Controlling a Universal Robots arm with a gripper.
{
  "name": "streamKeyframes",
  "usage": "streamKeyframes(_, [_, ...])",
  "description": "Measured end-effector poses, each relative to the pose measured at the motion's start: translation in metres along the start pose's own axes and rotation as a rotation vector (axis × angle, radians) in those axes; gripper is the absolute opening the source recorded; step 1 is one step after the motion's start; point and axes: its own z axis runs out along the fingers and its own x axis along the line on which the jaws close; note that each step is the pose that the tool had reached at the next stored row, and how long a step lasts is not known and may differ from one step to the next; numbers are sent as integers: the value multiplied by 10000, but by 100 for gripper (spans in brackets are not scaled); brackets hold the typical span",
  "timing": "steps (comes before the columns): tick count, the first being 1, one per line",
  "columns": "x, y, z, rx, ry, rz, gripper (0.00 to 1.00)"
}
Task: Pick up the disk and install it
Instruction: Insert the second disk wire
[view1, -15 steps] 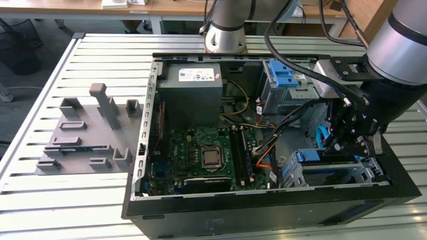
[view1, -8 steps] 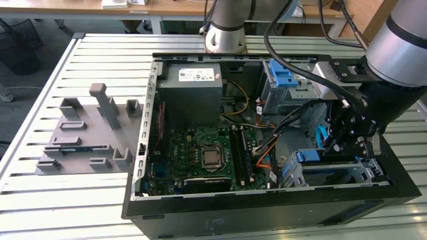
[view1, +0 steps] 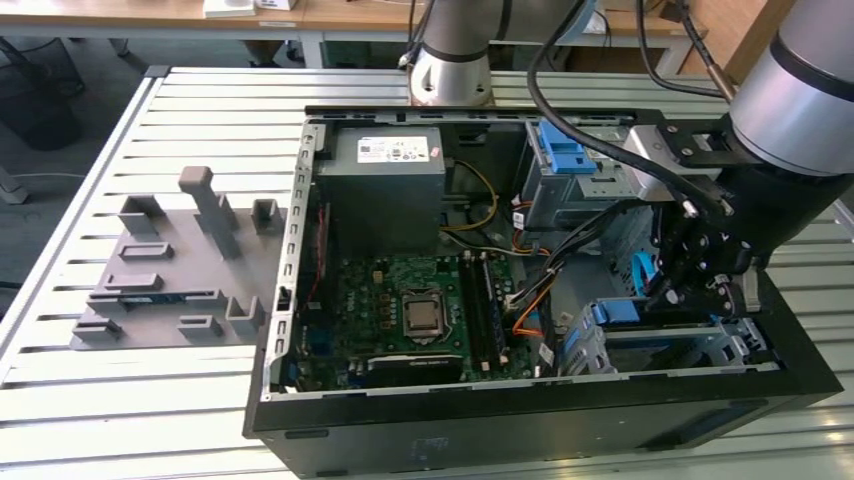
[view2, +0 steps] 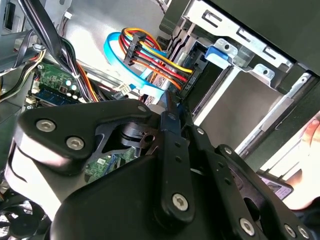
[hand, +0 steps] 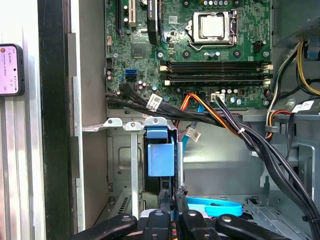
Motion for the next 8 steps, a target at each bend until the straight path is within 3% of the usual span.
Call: streamKeyframes(8, [0, 0, 7, 0, -8, 0, 17])
